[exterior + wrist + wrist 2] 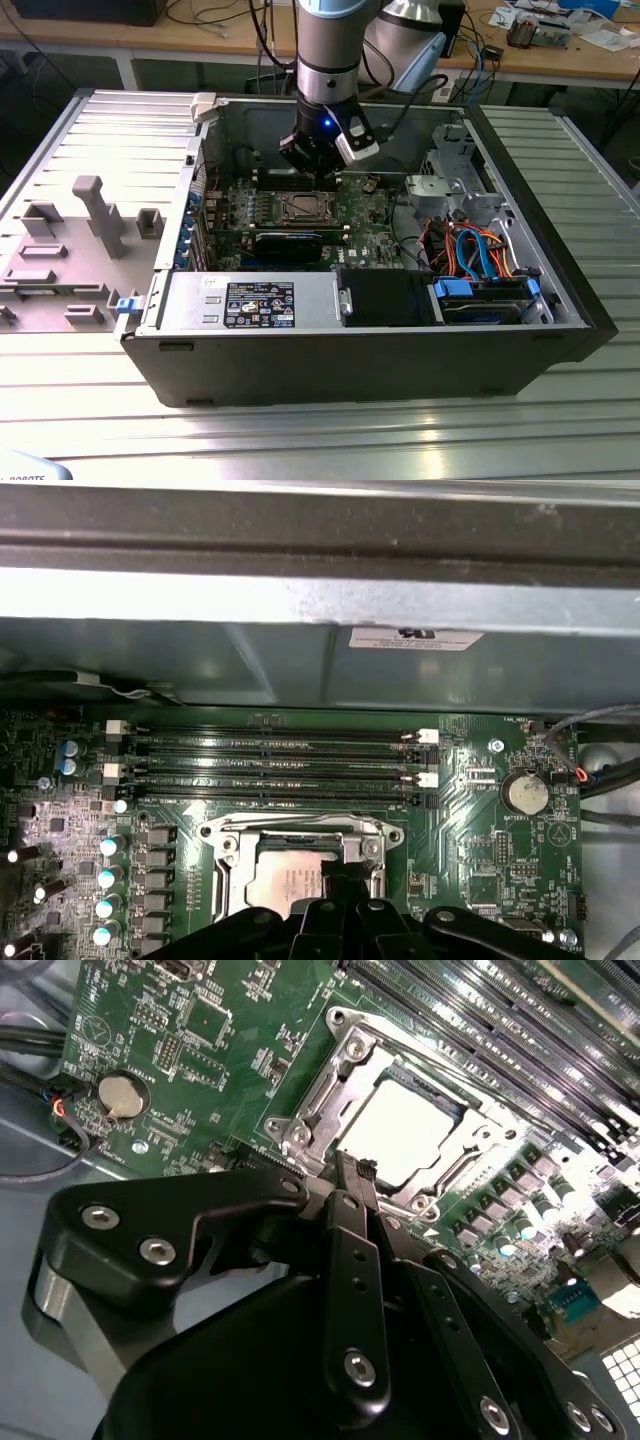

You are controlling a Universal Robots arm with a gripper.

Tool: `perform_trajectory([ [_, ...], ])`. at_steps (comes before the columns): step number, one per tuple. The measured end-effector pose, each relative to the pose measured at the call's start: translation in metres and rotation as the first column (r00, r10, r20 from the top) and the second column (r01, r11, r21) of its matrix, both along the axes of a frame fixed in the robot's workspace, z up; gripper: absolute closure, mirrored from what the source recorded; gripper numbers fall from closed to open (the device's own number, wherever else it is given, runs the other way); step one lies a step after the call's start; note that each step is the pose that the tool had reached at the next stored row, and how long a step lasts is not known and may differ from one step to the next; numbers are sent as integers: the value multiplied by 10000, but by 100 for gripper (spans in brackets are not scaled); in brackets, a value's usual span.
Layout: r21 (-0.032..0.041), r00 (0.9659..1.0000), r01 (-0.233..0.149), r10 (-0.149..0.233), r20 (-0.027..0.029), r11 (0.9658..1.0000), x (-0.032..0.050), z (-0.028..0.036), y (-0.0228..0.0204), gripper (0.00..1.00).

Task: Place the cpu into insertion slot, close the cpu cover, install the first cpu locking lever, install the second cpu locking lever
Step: 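Install the second cpu locking lever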

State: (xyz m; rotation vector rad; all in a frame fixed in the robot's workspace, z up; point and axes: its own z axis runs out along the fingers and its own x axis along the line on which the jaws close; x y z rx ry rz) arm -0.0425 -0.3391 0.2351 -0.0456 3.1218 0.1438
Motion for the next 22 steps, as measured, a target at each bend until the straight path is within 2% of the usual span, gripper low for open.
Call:
perform_trajectory([
  [4, -7, 10000, 1, -1, 0, 10000, 0, -10, -87, 89],
  [5, -19, 10000, 0, 0, 1, 10000, 0, -18, -140, 89],
  [7, -36, 10000, 0, 0, 0, 10000, 0, -24, -189, 89],
  [9, -65, 10000, 2, -2, 0, 10000, 0, -31, -278, 89],
  [10, -64, 10000, 12, -12, 1, 10000, 0, -31, -300, 89],
  [12, -65, 10000, 41, -41, 1, 10000, -1, -9, -305, 89],
  [14, -64, 9999, 120, -120, 1, 9999, 0, 59, -305, 89],
  [17, -64, 9999, 150, -150, 1, 9999, 1, 71, -320, 89],
  [19, -66, 9999, 152, -152, 0, 9999, -1, 68, -382, 89],
  [20, -64, 9999, 152, -152, 0, 9999, -3, 64, -449, 89],
  [22, -64, 9999, 151, -151, 1, 9999, -3, 61, -491, 89],
])
